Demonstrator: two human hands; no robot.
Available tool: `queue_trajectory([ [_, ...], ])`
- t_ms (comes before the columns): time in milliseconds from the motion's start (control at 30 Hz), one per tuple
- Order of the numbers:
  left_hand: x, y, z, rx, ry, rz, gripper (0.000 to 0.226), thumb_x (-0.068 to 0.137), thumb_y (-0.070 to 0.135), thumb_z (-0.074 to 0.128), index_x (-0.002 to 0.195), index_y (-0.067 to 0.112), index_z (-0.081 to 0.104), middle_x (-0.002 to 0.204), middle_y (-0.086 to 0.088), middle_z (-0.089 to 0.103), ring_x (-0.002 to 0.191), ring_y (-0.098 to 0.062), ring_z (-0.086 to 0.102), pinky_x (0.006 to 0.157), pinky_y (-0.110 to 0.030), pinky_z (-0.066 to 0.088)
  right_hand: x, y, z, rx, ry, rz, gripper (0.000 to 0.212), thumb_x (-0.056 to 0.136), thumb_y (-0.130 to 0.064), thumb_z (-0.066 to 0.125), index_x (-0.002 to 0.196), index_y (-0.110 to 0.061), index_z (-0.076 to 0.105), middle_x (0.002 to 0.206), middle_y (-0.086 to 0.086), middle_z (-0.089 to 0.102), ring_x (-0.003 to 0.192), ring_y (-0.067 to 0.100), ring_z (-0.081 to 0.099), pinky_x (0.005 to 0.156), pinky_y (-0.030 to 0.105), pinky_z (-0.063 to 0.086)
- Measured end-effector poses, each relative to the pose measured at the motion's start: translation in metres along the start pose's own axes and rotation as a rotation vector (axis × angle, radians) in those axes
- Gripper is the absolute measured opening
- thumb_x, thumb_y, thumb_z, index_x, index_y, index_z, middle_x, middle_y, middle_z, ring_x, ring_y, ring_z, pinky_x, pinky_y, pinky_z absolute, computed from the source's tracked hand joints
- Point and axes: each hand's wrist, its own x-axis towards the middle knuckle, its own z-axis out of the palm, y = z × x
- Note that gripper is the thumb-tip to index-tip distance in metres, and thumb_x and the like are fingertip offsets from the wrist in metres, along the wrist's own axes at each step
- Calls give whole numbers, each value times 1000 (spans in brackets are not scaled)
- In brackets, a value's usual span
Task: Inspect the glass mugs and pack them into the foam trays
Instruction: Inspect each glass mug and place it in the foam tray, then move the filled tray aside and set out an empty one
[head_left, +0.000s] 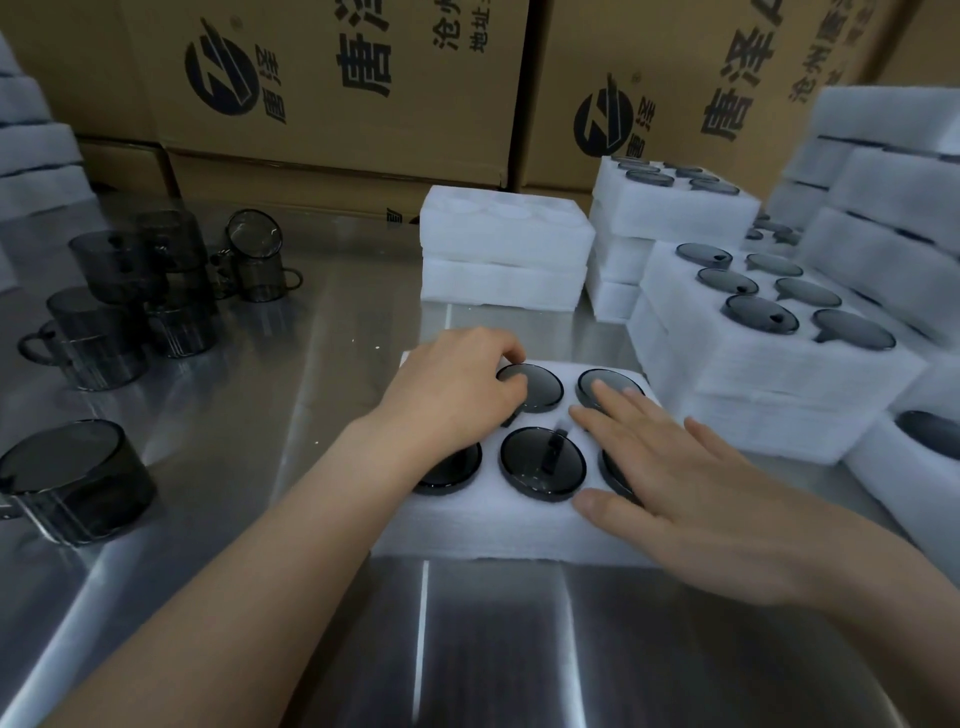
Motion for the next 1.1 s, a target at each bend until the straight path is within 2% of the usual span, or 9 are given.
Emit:
queue_trajectory([
  [200,-2,4,0,14,7,-5,26,91,29,54,115,29,64,73,15,49,100,-22,58,80,-33,47,3,-1,5,36,78,-26,82,76,-78,7,149,-47,-14,137,-38,-31,125,-15,-37,119,29,-7],
  [300,-5,-2,-7,-101,62,-70,34,91,29,57,125,30,60,119,5,63,113,-21,56,96,-38,47,12,11,14,181,113,-71,71,68,-86,6,133,-64,-11,128,-51,-32,120,-25,-38,112,18,-9],
  [433,-18,-19,-25,29,106,-254,53,89,48,56,136,28,43,136,-2,44,119,-26,50,82,-33,38,19,33,23,710,376,-45,61,73,-81,44,130,-66,31,147,-43,18,144,-10,13,121,27,14],
  [533,-28,-33,-40,217,-50,-488,71,81,77,41,112,15,52,116,-5,54,103,-30,58,78,-36,46,18,48,21,1126,586,211,32,60,-61,64,92,-58,69,111,-24,69,109,2,63,106,43,44],
  [633,-32,-37,-48,86,-287,-562,78,75,83,40,89,9,62,87,-7,69,78,-26,68,72,-37,59,20,46,17,1103,413,432,18,82,-50,63,69,-45,74,83,0,74,75,16,70,86,54,55],
  [800,-31,-37,-40,-184,-293,-556,58,83,67,54,88,10,66,78,-7,71,58,-19,68,41,-22,48,14,33,14,1105,287,417,30,80,-56,63,86,-30,77,85,-12,76,78,6,72,75,31,52],
  [900,-28,-41,-40,-291,-147,-564,59,81,64,60,92,6,64,87,-10,69,72,-24,68,50,-25,47,12,26,7,1178,298,411,34,86,-52,63,102,-22,67,95,0,75,89,17,72,84,39,55],
  [1000,-25,-43,-43,-402,11,-540,56,78,62,64,85,6,61,84,-8,66,72,-25,61,58,-27,41,8,18,-4,1269,364,349,50,73,-53,71,108,-22,55,88,0,75,75,14,73,59,32,57],
  [1100,-22,-49,-50,-631,115,-503,49,82,58,65,92,10,71,92,-6,73,85,-25,68,74,-30,50,4,9,-18,1470,365,245,65,60,-50,73,118,-21,61,98,1,76,87,22,74,63,36,60],
])
